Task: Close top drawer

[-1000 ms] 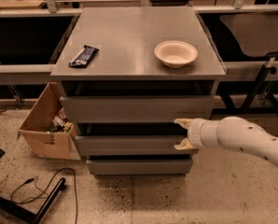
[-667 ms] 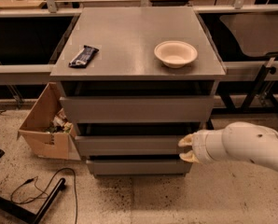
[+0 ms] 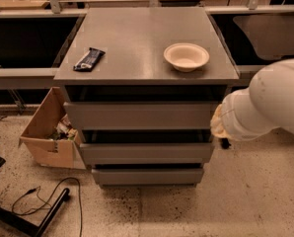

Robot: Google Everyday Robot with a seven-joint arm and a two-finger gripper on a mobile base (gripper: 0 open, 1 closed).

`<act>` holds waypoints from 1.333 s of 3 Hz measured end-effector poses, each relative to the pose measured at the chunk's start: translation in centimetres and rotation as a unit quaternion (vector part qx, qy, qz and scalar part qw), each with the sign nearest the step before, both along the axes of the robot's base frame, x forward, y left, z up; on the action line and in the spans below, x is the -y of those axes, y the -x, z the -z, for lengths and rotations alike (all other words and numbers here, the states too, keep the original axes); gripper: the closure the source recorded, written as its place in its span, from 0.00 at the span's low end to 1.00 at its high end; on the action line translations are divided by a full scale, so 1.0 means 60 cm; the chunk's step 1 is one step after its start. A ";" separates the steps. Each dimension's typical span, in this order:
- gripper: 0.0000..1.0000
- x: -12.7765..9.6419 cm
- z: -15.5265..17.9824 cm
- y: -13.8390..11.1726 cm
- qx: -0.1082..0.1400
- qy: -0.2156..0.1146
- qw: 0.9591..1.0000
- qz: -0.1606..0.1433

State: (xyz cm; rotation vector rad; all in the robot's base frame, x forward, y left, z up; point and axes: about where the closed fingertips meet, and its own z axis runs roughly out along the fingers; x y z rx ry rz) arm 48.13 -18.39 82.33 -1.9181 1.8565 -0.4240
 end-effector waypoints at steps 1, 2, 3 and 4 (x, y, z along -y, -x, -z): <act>0.57 0.024 -0.024 0.021 -0.010 0.024 0.999 0.033; 0.34 0.024 -0.022 0.021 -0.011 0.024 0.999 0.033; 0.10 0.024 -0.022 0.021 -0.011 0.024 0.999 0.033; 0.00 0.024 -0.022 0.021 -0.011 0.024 0.999 0.033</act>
Offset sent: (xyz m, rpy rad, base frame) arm -0.0121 -0.0141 0.0174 -0.0502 0.0123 -0.0653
